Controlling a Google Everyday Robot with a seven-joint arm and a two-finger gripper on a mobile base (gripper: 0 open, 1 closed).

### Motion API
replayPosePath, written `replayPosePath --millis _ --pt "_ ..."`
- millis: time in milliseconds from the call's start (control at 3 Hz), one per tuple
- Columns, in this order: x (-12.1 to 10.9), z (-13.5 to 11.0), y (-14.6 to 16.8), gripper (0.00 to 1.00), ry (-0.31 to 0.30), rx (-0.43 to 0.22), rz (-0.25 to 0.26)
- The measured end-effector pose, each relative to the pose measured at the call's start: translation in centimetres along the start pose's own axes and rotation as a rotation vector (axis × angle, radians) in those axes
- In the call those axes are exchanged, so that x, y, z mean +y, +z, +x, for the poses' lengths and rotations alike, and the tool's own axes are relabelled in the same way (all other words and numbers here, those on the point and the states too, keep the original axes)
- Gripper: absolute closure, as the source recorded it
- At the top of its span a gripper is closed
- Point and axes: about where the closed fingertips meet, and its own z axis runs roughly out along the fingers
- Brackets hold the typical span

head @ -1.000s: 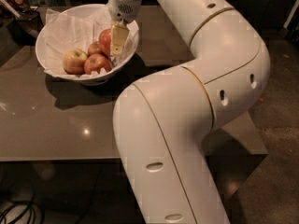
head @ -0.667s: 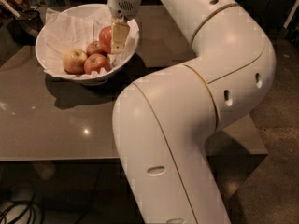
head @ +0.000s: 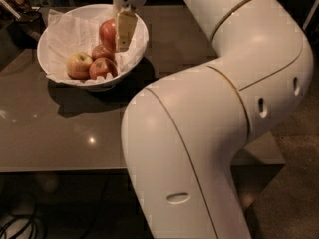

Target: Pick apple from white bowl

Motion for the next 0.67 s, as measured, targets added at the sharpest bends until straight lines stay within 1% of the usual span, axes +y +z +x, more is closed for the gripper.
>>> replayPosePath --millis 667 --pt "2.6 -3.4 -5.6 1.0 -0.147 -0.064 0.052"
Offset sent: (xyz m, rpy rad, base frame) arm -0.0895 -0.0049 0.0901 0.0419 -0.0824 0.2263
